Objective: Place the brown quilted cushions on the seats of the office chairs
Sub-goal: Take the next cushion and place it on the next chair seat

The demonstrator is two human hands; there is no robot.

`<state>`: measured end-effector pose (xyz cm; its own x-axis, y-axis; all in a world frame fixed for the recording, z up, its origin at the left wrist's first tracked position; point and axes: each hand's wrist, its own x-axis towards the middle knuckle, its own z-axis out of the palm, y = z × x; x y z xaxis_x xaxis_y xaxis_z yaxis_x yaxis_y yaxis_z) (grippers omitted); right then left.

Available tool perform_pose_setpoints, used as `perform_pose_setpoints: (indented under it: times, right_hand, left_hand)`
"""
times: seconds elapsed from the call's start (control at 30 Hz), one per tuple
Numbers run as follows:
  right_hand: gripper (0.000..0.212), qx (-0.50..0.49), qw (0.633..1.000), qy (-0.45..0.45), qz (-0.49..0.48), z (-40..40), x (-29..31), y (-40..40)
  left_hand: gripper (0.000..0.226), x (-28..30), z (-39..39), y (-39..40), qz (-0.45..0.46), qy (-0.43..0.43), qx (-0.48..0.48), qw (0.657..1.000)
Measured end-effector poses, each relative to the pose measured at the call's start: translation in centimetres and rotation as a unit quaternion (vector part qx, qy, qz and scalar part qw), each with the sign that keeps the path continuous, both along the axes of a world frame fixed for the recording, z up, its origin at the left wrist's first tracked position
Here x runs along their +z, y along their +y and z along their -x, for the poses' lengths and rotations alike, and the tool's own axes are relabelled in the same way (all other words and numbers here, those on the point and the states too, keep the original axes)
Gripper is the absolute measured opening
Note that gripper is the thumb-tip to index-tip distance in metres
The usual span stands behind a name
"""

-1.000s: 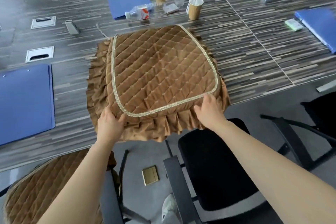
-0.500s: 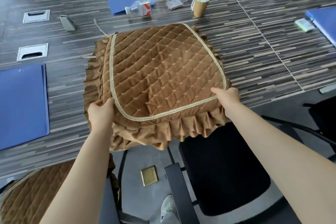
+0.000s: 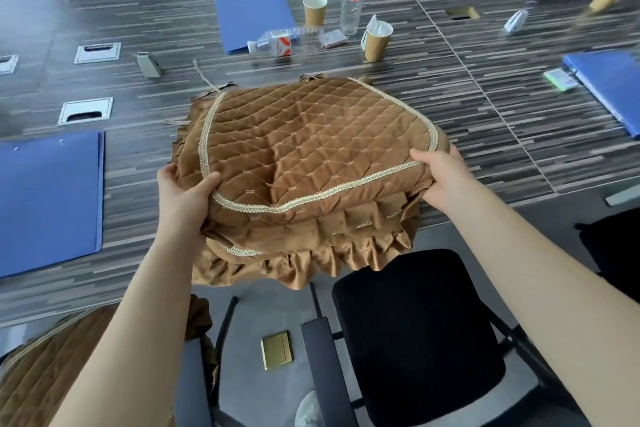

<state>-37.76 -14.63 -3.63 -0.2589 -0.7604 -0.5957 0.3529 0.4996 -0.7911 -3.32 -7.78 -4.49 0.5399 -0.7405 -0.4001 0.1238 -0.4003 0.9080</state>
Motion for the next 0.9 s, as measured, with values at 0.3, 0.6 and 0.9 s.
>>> perform_pose_setpoints:
  times: [0.3, 0.6, 0.9]
  right_hand:
    - [0.057, 0.006, 0.996, 0.054, 0.073, 5.6, -0.3, 6.6]
    - [0.067, 0.074, 0.99, 0.044, 0.116, 18.5, 2.6, 17.6]
    - [0.058, 0.187, 0.938, 0.144, 0.254, 27.1, 10.1, 26.1]
  left_hand:
    - [0.058, 0.6, 8.3, 9.2, 0.064, -0.177, -0.005, 0.982]
    - [0.061, 2.3, 24.6, 25.5, 0.036, -0.208, 0.079, 0.974]
    - [0.061, 2.1, 35.7, 37.9, -0.109, -0.119, 0.093, 0.982]
